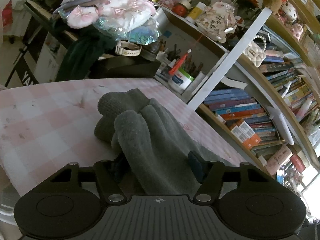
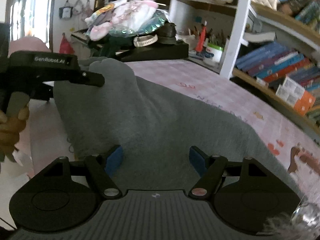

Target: Fold clothes

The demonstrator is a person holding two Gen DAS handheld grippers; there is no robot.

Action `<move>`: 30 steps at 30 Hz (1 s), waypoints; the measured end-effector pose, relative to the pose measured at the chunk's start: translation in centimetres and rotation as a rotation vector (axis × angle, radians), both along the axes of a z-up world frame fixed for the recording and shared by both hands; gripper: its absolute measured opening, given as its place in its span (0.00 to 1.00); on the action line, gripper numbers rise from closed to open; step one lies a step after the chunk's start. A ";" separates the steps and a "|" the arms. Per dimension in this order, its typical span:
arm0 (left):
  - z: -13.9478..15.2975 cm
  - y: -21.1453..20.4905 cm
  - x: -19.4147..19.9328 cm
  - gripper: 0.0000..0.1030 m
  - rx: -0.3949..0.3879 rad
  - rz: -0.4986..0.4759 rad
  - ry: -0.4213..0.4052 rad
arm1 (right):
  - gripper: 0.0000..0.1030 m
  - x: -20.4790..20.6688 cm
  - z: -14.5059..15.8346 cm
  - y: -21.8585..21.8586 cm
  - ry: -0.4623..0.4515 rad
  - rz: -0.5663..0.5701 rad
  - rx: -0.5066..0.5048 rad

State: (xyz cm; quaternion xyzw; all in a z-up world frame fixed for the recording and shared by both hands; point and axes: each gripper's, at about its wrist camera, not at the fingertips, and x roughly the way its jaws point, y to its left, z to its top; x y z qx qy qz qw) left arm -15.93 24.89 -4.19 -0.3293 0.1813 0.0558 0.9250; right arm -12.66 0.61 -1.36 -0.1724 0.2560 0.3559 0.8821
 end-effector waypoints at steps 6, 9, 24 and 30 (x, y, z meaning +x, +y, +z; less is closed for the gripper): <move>-0.1 0.1 0.3 0.18 -0.033 -0.003 0.008 | 0.73 0.2 -0.2 -0.5 0.026 -0.022 0.039; 1.2 -0.3 -0.5 0.13 -0.010 -0.021 -0.051 | 0.73 0.3 -0.2 -0.7 0.031 -0.018 0.047; 7.9 -8.8 -2.0 0.13 0.450 -0.147 -0.194 | 0.83 -0.1 1.8 -5.3 0.009 -0.080 0.192; 8.8 -11.3 -2.2 0.13 0.600 -0.177 -0.185 | 0.85 -0.5 2.8 -11.6 0.034 -0.212 0.291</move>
